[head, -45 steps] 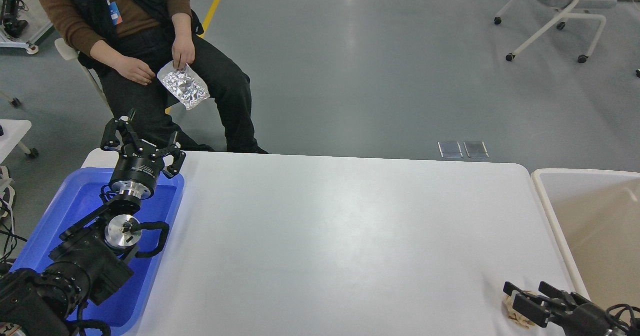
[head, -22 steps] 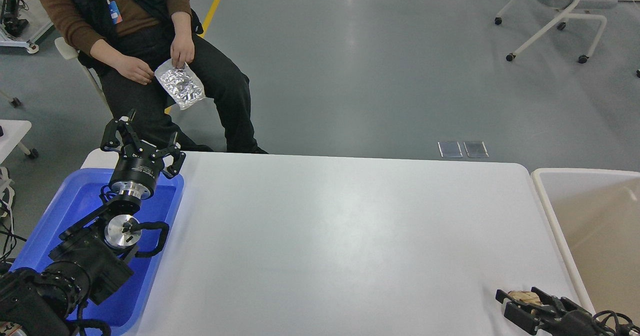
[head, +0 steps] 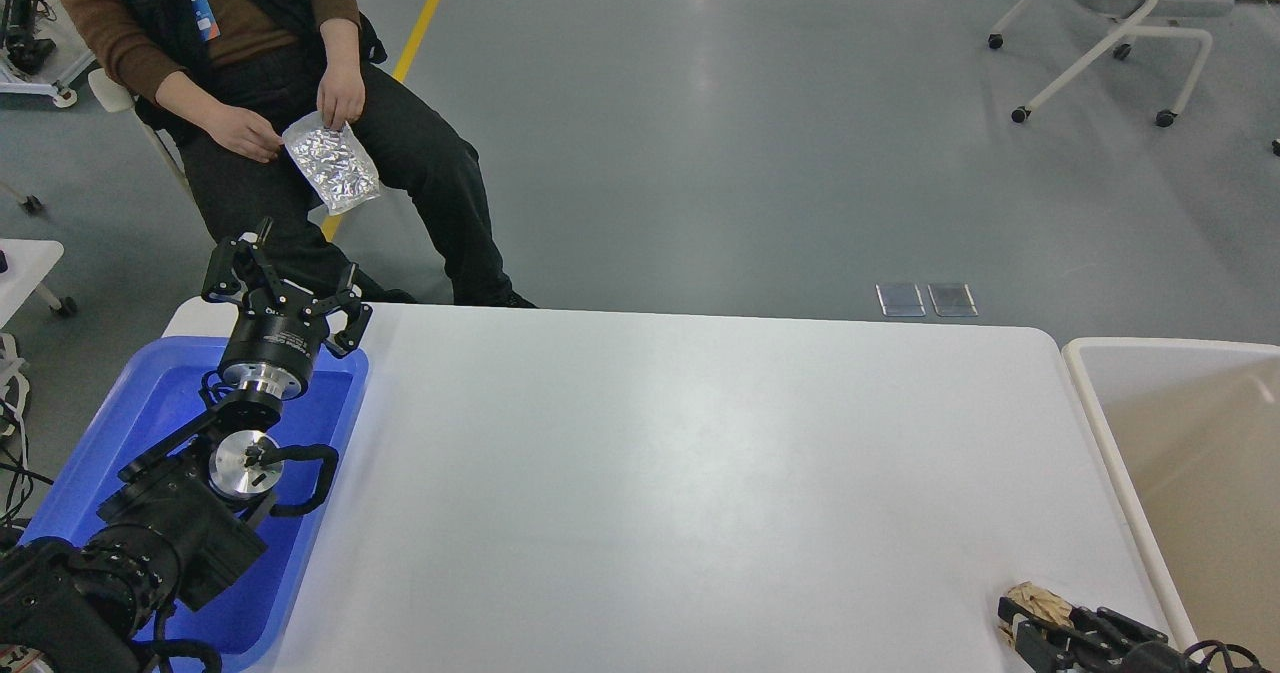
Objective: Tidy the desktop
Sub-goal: 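Lower the right gripper onto the crumpled tan paper and grasp it, then lift the paper ball with the right gripper toward the white bin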
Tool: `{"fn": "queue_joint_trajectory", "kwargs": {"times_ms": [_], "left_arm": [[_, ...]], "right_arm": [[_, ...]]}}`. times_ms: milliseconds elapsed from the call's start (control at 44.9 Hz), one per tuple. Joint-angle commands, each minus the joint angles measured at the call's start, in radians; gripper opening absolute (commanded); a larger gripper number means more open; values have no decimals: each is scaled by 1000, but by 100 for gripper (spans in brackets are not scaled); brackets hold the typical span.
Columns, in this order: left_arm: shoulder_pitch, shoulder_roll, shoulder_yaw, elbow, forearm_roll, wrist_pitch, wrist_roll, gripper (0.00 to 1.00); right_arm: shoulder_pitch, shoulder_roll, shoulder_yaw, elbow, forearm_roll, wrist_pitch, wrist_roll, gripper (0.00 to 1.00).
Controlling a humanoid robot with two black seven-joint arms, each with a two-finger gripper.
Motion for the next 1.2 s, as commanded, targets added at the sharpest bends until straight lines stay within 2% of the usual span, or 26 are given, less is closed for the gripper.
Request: {"fn": "queue_joint_trajectory", "kwargs": {"times_ms": [0, 45, 267, 423, 579, 735, 958, 1158, 1181], "left_arm": [[0, 0, 0, 0, 0, 0, 2, 100], [0, 0, 0, 0, 0, 0, 0, 100], [0, 0, 0, 0, 0, 0, 0, 100], [0, 0, 0, -1, 0, 0, 2, 100], [0, 0, 0, 0, 0, 0, 0, 100], [0, 1, 0, 0, 0, 0, 2, 100], [0, 0, 0, 0, 0, 0, 0, 100], [0, 0, 0, -1, 0, 0, 2, 100], [0, 0, -2, 0, 0, 0, 0, 100]], "right_arm": [[-2, 19, -29, -39, 5, -3, 3, 8], [-2, 21, -29, -43, 5, -3, 3, 0], [-1, 10, -4, -42, 19, -9, 8, 0], [7, -18, 28, -11, 56, -18, 67, 0], [27, -97, 29, 87, 102, -10, 123, 0], [91, -211, 28, 247, 160, -1, 129, 0], [241, -406, 29, 466, 234, 92, 129, 0], [419, -515, 36, 512, 395, 290, 120, 0], [459, -521, 40, 505, 451, 339, 111, 0]]}}
